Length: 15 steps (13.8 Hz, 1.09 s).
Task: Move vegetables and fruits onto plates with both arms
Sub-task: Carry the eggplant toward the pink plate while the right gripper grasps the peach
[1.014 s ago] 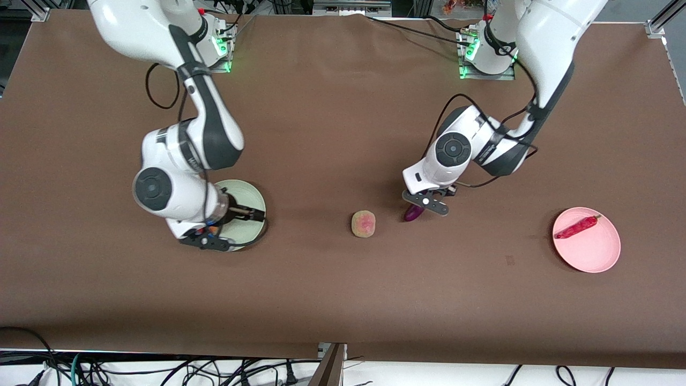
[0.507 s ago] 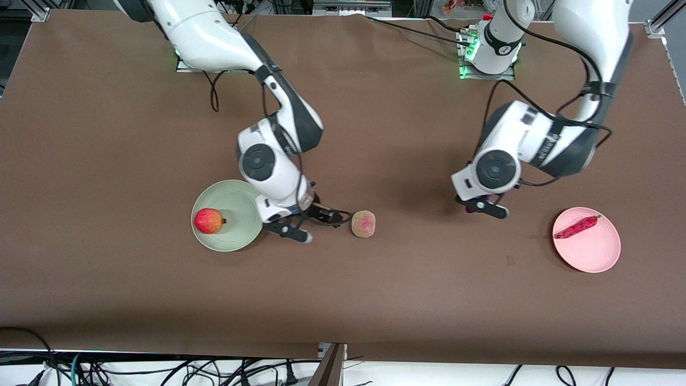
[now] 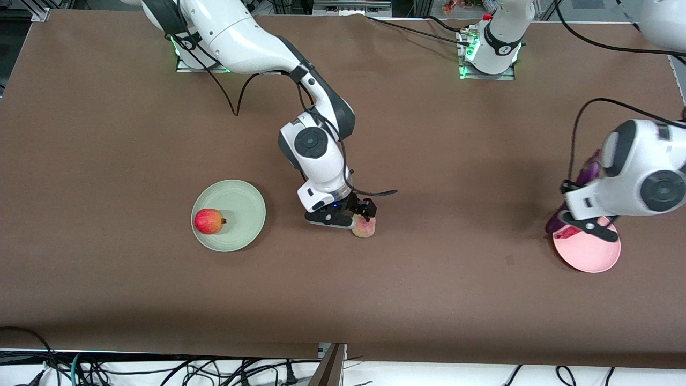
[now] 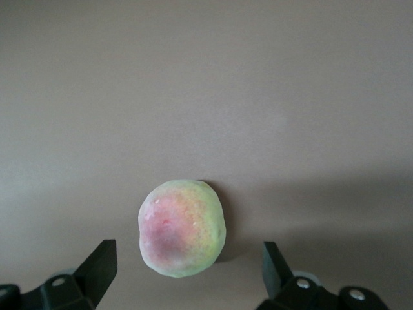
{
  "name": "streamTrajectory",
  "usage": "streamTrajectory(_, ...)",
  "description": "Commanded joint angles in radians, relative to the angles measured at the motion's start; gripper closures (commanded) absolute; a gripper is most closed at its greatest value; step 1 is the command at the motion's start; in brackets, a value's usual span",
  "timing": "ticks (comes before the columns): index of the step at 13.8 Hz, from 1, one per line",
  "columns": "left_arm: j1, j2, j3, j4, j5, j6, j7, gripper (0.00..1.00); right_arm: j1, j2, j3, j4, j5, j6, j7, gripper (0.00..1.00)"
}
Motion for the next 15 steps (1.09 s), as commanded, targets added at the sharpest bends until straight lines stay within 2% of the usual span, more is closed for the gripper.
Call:
streamTrajectory(1,0.083,0.050,-0.020,0.010,0.002,0.112,0.175,0.91,0.028,0.049,-0.013,0.041,-0.069,0.019,0.041,0.01)
streamTrajectory(5,0.156,0.145,-0.020,0.013,0.002,0.301,0.327,0.91,0.093,0.092,-0.071,0.041,-0.091,0.066,0.090,0.01)
streamTrajectory(11,0.169,0.190,-0.017,0.016,0.017,0.347,0.352,0.88,0.094,0.106,-0.074,0.041,-0.091,0.094,0.090,0.02)
streamTrajectory(15,0.167,0.216,-0.017,0.019,0.052,0.379,0.386,0.88,0.094,0.106,-0.080,0.040,-0.091,0.094,0.088,0.14)
